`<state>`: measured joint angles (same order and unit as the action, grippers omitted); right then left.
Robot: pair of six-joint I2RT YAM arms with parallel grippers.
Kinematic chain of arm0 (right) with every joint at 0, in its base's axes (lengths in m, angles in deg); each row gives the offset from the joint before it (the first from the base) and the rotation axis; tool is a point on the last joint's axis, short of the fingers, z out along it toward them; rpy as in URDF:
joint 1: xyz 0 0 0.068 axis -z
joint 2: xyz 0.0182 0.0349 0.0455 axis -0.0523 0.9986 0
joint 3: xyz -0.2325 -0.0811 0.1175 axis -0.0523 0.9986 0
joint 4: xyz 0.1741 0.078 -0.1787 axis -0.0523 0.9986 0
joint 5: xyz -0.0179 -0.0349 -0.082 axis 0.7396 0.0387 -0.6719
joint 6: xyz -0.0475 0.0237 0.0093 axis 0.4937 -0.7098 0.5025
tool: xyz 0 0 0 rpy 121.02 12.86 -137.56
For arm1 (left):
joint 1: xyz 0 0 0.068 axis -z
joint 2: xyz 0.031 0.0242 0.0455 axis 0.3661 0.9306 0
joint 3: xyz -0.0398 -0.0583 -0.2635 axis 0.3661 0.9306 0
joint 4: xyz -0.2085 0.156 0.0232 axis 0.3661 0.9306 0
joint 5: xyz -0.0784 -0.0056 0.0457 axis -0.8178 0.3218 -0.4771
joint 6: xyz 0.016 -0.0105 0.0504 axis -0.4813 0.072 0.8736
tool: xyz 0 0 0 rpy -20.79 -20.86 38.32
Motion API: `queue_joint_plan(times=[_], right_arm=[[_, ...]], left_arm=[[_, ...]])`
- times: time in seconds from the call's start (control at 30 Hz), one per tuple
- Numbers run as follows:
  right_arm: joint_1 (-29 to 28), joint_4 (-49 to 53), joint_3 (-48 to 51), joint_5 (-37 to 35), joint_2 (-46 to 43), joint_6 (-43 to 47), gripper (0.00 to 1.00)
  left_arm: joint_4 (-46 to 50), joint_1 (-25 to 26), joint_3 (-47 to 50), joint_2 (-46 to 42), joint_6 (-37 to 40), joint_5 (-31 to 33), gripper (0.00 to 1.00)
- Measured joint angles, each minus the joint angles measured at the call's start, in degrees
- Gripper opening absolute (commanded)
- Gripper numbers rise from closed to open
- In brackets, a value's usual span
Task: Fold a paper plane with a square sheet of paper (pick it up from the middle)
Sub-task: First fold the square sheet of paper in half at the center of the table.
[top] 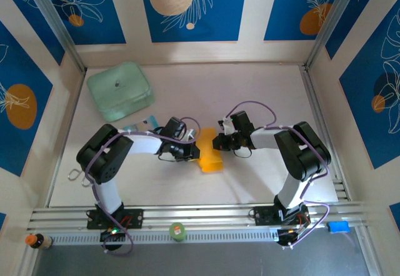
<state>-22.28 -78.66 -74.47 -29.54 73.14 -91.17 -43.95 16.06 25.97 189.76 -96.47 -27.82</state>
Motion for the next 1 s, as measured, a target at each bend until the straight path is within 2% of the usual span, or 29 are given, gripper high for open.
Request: queue_joint_plan(times=[0.3, 0.47, 0.8, 1.0], right_arm=[[0.0, 0.0, 0.0, -0.13, 0.0, 0.0, 0.0], [0.0, 0.0, 0.0, -0.13, 0.0, 0.0, 0.0], [0.0, 0.0, 0.0, -0.15, 0.0, 0.0, 0.0], [0.0, 0.0, 0.0, -0.17, 0.0, 0.0, 0.0]], left_arm=[[-2.8, 0.76, -1.14, -1.81, -7.15, -1.51, 0.09], [-4.33, 1.33, -0.55, -1.05, -8.44, -1.79, 0.09], [-0.83, 1.38, 0.85, 0.87, -2.32, -0.79, 0.09], [0.0, 1.51, 1.29, -0.85, -2.49, 0.66, 0.1]])
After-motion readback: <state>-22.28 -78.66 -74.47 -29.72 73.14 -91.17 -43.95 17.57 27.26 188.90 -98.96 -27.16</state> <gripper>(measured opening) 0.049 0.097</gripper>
